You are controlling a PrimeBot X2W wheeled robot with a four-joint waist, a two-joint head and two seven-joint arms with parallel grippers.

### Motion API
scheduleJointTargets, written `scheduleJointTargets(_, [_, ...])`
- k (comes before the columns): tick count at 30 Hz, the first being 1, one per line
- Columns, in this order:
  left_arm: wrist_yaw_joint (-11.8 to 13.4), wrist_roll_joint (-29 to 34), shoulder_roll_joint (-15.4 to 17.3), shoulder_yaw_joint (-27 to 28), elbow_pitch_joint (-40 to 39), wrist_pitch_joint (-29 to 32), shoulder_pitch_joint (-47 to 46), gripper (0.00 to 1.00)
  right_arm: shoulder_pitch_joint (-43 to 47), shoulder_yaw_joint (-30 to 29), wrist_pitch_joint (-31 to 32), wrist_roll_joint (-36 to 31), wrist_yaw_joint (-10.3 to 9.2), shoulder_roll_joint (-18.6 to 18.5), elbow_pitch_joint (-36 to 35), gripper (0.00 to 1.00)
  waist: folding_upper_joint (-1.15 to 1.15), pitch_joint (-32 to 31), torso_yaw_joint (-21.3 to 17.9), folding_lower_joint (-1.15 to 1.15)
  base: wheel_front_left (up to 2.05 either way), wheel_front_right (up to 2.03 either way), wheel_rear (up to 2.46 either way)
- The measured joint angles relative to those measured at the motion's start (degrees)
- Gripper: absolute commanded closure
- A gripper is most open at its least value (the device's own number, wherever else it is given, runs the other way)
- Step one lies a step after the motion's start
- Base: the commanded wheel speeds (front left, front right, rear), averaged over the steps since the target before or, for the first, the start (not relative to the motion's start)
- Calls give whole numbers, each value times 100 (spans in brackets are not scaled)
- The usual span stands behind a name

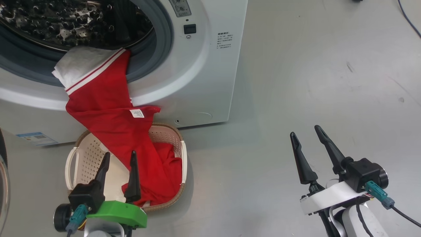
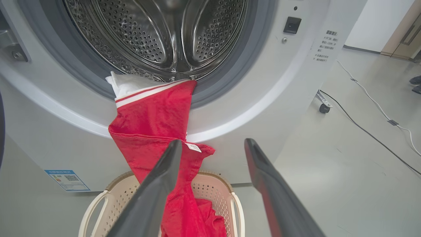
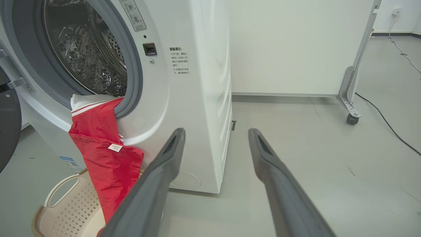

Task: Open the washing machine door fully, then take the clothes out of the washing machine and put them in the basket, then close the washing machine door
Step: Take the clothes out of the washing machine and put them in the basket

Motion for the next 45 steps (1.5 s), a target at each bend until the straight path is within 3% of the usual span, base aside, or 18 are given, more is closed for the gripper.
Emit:
scheduleJointTargets(11, [44,-31,8,21,503,215,-594,0,-214,159,0,0,0,0,-235,0,0,583,-80,0,0,0,0])
scheduleJointTargets(20, [71,-86,31,357,1162,570,-1415,0,-573,318,0,40,0,-4,-371,0,0,1174,-241,0,0,0,0])
scheduleJointTargets(36, [102,-357,444,1004,2391,1319,-2748,0,-1003,509,0,312,0,-11,-424,0,0,1972,-686,0,0,0,0])
scheduleJointTargets(45, [121,-368,706,1218,2820,1437,-3323,0,-1096,547,0,370,1,-11,-412,0,0,2182,-839,0,0,0,0])
